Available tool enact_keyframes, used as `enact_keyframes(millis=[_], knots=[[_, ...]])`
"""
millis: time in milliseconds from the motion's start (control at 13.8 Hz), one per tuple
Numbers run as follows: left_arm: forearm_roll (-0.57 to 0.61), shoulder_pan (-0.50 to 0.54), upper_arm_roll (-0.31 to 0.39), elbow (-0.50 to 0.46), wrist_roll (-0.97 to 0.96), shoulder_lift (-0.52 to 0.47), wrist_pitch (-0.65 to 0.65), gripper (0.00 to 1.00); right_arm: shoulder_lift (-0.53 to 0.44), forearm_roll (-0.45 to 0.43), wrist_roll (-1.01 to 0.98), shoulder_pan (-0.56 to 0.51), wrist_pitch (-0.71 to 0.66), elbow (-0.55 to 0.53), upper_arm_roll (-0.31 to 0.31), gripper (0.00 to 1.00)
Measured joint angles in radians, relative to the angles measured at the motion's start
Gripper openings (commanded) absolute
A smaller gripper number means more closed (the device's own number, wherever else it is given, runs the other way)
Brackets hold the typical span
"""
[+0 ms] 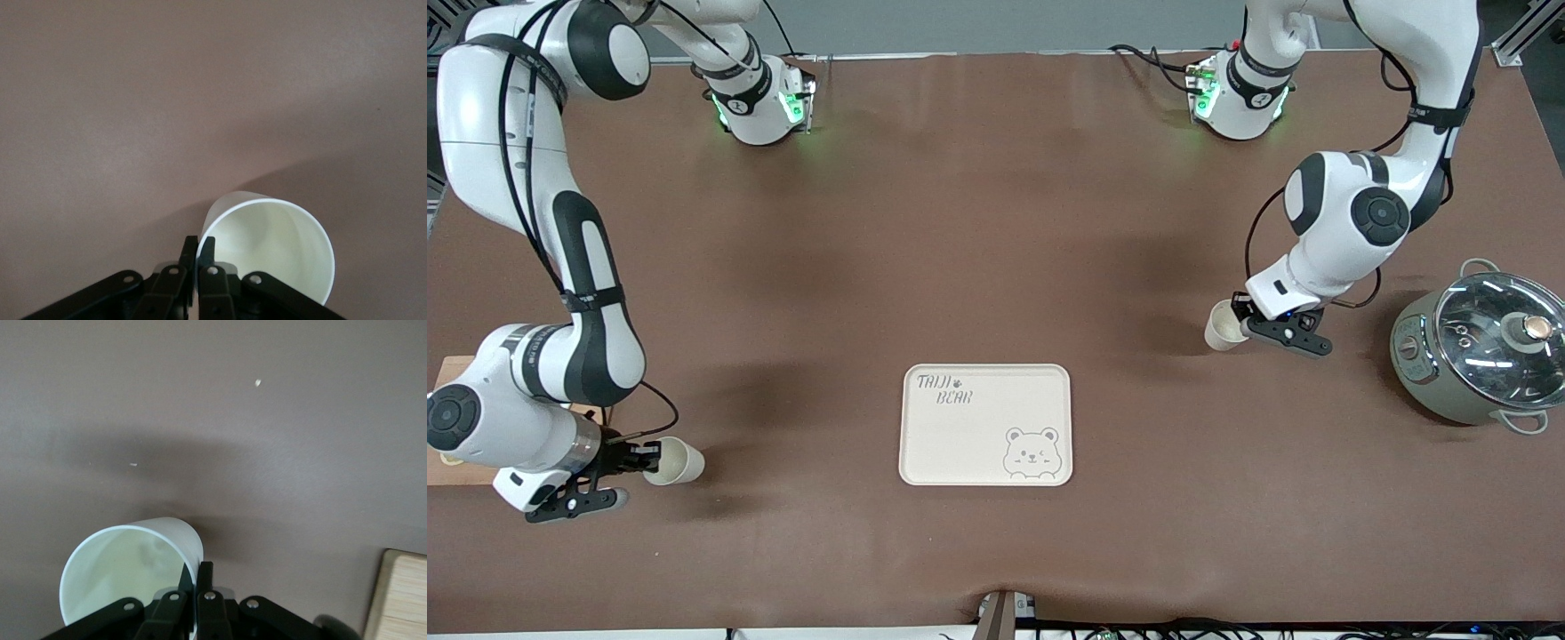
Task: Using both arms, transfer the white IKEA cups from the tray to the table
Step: 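Carry the cups off the tray and lower them onto the table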
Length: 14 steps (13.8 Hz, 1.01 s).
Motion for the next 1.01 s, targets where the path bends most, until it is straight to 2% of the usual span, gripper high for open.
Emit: enact_keyframes(millis=[72,145,362,797,870,942,1014], knots=[[0.000,0.000,-0.004,-0.009,0.001,-0.001,0.000,0.00,0.002,0.000,0.000,0.000,0.000,-0.008,0.003,0.02],[0.000,0.000,-0.006,-0.018,0.003,0.000,0.000,0.00,0.004,0.000,0.000,0.001,0.000,-0.013,0.005,0.22],[0.000,0.000,-0.007,-0.038,0.006,0.016,0.017,0.00,0.012,0.001,0.000,0.001,0.000,-0.014,0.009,1.00],[0.000,0.024,-0.007,-0.043,0.043,0.065,0.075,0.00,0.010,0.001,-0.001,0.005,0.001,-0.001,0.011,1.00],[0.000,0.028,-0.007,-0.043,0.047,0.065,0.079,0.67,0.005,0.001,-0.002,0.008,0.001,0.004,0.012,1.00],[0.000,0.029,-0.007,-0.042,0.047,0.066,0.081,1.00,-0.005,0.001,-0.002,0.011,0.001,0.007,0.013,1.00],[0.000,0.029,-0.007,-0.042,0.047,0.067,0.084,1.00,-0.018,0.001,-0.002,0.014,-0.001,0.010,0.013,1.00]])
